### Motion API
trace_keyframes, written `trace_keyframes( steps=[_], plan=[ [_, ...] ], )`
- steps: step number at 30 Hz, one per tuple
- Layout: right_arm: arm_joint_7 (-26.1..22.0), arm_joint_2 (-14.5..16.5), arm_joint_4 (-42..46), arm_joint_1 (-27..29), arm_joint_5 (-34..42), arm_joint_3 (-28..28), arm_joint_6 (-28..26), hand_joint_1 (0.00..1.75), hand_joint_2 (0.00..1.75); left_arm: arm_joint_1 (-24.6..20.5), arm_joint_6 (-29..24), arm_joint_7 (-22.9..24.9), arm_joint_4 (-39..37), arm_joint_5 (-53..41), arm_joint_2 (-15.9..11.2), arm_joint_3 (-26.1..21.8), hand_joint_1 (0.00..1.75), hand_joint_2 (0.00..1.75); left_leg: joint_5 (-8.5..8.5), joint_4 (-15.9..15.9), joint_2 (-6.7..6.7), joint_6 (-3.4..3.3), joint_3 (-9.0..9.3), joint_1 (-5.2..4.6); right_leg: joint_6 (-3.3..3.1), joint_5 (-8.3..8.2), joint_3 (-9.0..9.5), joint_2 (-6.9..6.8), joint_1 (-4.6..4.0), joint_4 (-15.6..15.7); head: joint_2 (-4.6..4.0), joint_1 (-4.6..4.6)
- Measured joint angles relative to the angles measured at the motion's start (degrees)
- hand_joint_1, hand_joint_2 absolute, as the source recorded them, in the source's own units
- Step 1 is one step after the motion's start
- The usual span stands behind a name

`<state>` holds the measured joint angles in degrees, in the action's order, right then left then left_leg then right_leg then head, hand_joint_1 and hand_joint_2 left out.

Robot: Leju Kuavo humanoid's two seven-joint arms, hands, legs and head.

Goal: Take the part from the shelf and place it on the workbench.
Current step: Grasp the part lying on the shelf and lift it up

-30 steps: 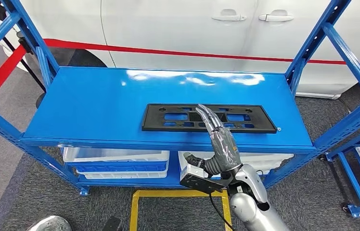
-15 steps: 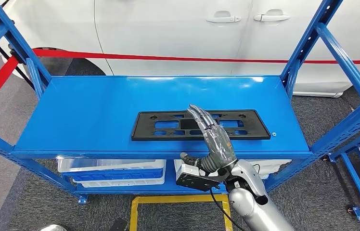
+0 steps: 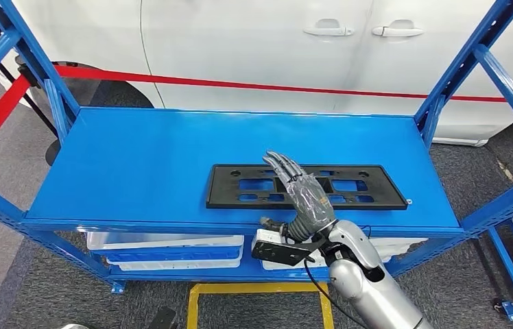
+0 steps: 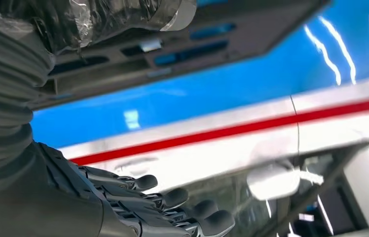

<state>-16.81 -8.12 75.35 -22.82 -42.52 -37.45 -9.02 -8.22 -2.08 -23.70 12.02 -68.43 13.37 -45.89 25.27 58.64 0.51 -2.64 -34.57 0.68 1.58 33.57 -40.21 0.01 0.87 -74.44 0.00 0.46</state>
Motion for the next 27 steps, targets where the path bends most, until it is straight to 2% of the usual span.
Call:
trace_keyframes(
  steps=[2,4,5,7,9,11,13,14,15,16,18,19,20,21,24,25,27],
  plan=[
    [0.51,-0.81,-0.57,-1.08,-0.14,-0.28,1.87,0.00,1.75,0.02,-0.05,0.34,0.00,-0.09,0.03,0.38,0.00,0.00,0.25,0.01,0.17,0.03,0.50,-0.18,-0.66,-4.73,2.75,0.01,-0.17,7.16,0.00,0.00],
    [0.45,-1.97,-1.21,-2.96,0.18,-0.60,4.47,0.00,1.75,0.01,-0.06,0.53,-0.02,-0.27,0.09,0.86,0.00,0.00,0.41,-0.04,0.20,0.30,0.72,-0.34,-1.34,-7.43,5.51,0.02,-0.61,13.74,0.00,-0.01],
    [0.19,-2.65,-1.55,-3.94,0.54,-0.79,5.94,0.00,1.75,-0.01,-0.07,0.58,-0.03,-0.37,0.10,1.03,0.00,0.00,0.43,-0.06,0.17,0.52,0.70,-0.36,-1.51,-7.60,6.00,0.03,-0.84,15.02,0.00,-0.02],
    [-0.62,-4.21,-2.30,-5.94,1.49,-1.24,8.73,0.00,1.75,0.00,-0.08,0.67,-0.04,-0.57,0.11,1.25,0.00,0.00,0.38,-0.25,0.12,1.06,0.72,-0.33,-1.71,-7.52,6.12,0.06,-1.11,15.58,0.00,-0.04],
    [-1.37,-5.71,-3.06,-7.84,2.44,-1.63,11.05,0.00,1.75,0.06,-0.14,0.72,-0.04,-0.64,0.10,1.38,0.00,0.00,0.81,0.10,0.04,1.61,0.65,-0.34,-2.15,-7.82,6.64,-0.07,-0.71,16.25,0.00,-0.08],
    [-1.89,-6.81,-3.75,-9.54,3.09,-1.94,12.67,0.00,1.75,0.05,-0.19,0.72,-0.04,-0.66,0.09,1.52,0.00,0.00,3.38,4.42,-0.09,2.07,-1.28,-0.29,-2.63,-8.15,7.20,-0.26,-0.28,16.90,0.00,-0.14],
    [-2.09,-7.54,-4.48,-10.85,3.29,-2.61,14.01,0.00,1.75,0.07,-0.20,0.74,-0.04,-0.66,0.05,1.64,0.00,0.00,6.92,12.38,-0.16,2.46,-5.20,-0.12,-2.87,-8.13,7.25,-0.30,-0.31,16.95,0.00,-0.18],
    [-2.09,-7.79,-4.91,-11.36,3.29,-3.17,14.70,0.00,1.75,0.09,-0.20,0.75,-0.04,-0.66,0.03,1.72,0.00,0.00,7.55,15.11,-0.17,2.58,-6.73,-0.07,-2.89,-8.09,7.27,-0.29,-0.34,16.92,0.00,-0.18],
    [-2.08,-8.03,-5.40,-11.92,3.28,-3.86,15.42,0.00,1.75,0.11,-0.19,0.76,-0.04,-0.67,-0.01,1.86,0.00,0.00,7.24,16.21,-0.17,2.63,-7.54,-0.06,-2.89,-8.03,7.30,-0.26,-0.36,16.90,0.00,-0.18],
    [-2.03,-8.23,-5.92,-12.51,3.29,-4.56,16.04,0.00,1.75,0.10,-0.19,0.77,-0.04,-0.72,-0.02,2.02,0.00,0.00,5.65,14.62,-0.17,2.55,-7.03,-0.06,-2.83,-7.95,7.39,-0.22,-0.38,16.86,0.00,-0.19],
    [-1.83,-8.48,-6.99,-14.00,3.33,-6.02,17.27,0.00,1.75,0.05,-0.19,0.77,-0.04,-0.96,-0.06,2.39,0.00,0.00,1.41,6.88,-0.19,2.09,-3.66,-0.11,-2.59,-7.68,7.61,-0.13,-0.45,16.71,0.00,-0.17],
    [-1.67,-8.57,-7.53,-14.90,3.49,-6.82,17.94,0.00,1.75,0.01,-0.19,0.77,-0.04,-1.09,-0.08,2.52,0.00,0.00,-0.05,3.11,-0.20,1.79,-1.89,-0.20,-2.36,-7.49,7.63,-0.05,-0.59,16.54,0.00,-0.14],
    [-1.46,-8.67,-8.06,-15.76,3.86,-7.61,18.66,0.00,1.75,-0.03,-0.20,0.81,-0.04,-1.17,-0.10,2.62,0.00,0.00,-0.73,0.72,-0.20,1.53,-0.79,-0.31,-2.11,-7.36,7.59,-0.01,-0.68,16.42,0.00,-0.11],
    [-1.25,-8.77,-8.63,-16.52,4.43,-8.35,19.29,0.00,1.75,-0.06,-0.20,0.90,-0.04,-1.19,-0.12,2.72,0.00,0.00,-0.80,-0.38,-0.19,1.29,-0.30,-0.42,-1.83,-7.29,7.53,0.02,-0.75,16.36,0.00,-0.10],
    [-0.73,-9.11,-10.48,-18.20,7.00,-9.91,20.27,0.00,1.75,-0.04,-0.41,1.28,-0.04,-1.19,-0.12,3.11,0.00,0.00,-1.14,-1.04,-0.14,0.47,-0.04,-0.27,-0.94,-6.89,7.26,0.02,-0.66,16.06,0.00,-0.09],
    [-0.68,-9.30,-11.12,-18.74,7.71,-10.28,20.28,0.00,1.75,-0.06,-0.55,1.33,-0.04,-1.16,-0.11,3.29,0.00,0.00,-1.30,-1.33,-0.14,0.13,0.09,-0.15,-0.67,-6.04,6.67,0.02,-0.60,14.79,0.00,-0.08],
    [-0.66,-9.75,-12.41,-19.49,8.45,-10.96,20.09,0.00,1.75,-0.11,-0.79,1.35,-0.04,-1.13,-0.11,3.62,0.00,0.00,-1.40,-1.61,-0.12,-0.30,0.23,-0.06,-0.20,-2.86,3.69,0.03,-0.38,8.60,0.00,-0.02]
  ],
)
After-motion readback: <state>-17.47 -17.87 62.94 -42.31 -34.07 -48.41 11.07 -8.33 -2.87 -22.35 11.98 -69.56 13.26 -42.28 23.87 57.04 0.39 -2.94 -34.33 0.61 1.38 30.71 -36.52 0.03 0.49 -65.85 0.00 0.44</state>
